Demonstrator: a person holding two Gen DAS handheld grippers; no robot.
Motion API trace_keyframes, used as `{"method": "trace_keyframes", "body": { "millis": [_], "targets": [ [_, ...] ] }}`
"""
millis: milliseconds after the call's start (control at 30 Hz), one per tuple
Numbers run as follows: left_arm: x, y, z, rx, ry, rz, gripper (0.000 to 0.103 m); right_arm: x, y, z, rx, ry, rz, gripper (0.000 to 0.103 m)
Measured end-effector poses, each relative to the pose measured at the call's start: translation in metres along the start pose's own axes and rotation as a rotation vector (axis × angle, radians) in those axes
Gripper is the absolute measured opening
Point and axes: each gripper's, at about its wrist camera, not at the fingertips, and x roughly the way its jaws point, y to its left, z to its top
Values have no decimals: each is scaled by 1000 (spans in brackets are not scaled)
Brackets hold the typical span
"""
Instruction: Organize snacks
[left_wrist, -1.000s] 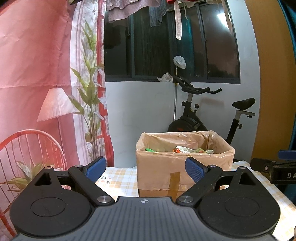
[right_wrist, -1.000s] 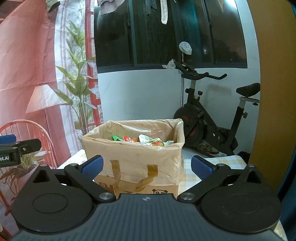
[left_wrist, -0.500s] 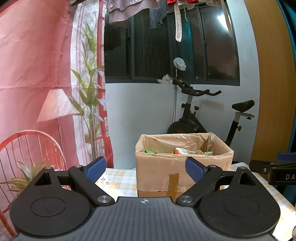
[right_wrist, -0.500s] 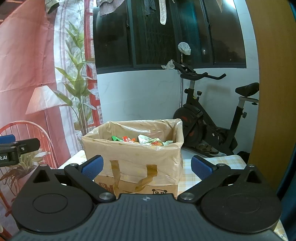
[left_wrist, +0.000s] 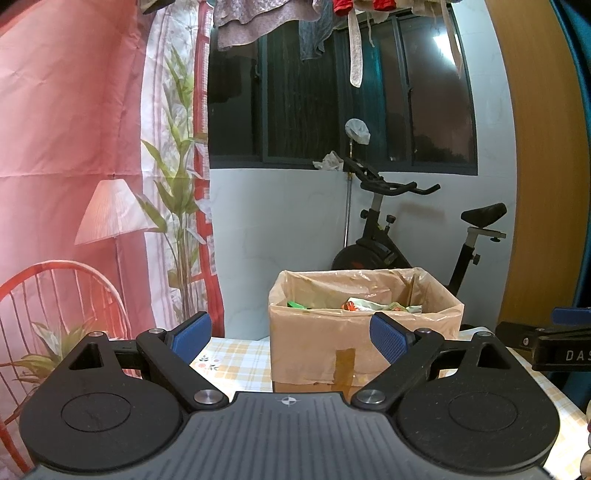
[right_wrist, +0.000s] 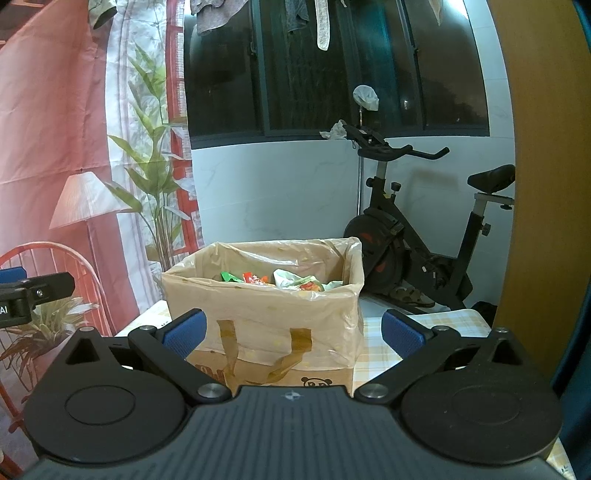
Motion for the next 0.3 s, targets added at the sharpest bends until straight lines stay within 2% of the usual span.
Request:
{"method": "trace_keyframes", "body": {
  "millis": [300],
  "targets": [
    [1, 0, -1, -3, 0, -8, 94, 0, -1, 0, 0, 0, -2, 103]
  ]
}}
